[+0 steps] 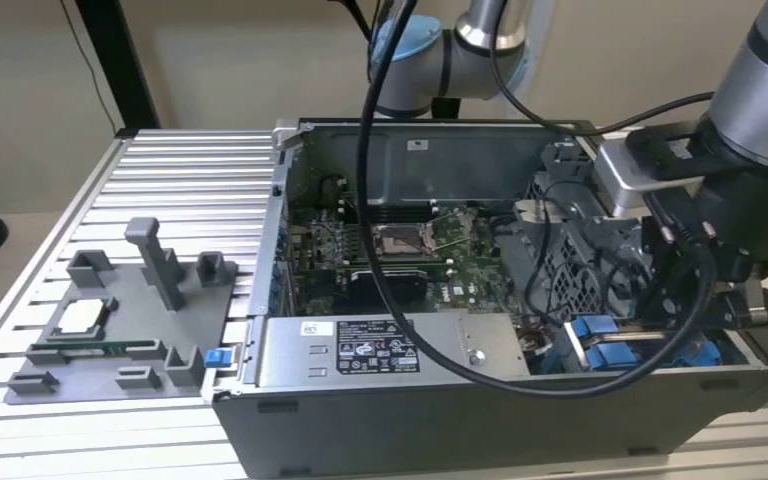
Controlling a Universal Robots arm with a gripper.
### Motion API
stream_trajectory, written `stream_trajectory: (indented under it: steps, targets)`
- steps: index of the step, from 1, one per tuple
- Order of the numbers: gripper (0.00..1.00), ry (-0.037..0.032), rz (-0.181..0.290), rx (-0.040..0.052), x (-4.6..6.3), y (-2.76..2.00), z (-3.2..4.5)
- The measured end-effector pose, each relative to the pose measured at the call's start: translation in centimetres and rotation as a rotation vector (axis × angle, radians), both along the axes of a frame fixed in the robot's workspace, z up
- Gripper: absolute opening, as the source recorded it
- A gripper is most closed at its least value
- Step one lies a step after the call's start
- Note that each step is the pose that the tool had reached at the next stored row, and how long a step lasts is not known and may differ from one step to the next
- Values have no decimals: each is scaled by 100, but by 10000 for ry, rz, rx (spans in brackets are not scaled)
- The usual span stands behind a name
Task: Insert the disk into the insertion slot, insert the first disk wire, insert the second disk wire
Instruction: 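Insert the second disk wire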
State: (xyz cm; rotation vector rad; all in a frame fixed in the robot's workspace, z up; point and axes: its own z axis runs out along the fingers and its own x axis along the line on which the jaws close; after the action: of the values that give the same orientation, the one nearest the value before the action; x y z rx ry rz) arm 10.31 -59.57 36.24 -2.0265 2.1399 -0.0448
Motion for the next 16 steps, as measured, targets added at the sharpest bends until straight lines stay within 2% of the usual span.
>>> stream_trajectory:
  steps: [5,11,16]
  targets:
    - [0,-1,127,-4,-55,0,0]
    - [0,-23,324,-69,-69,-1,-22]
    - [0,-112,513,-77,-68,2,-99]
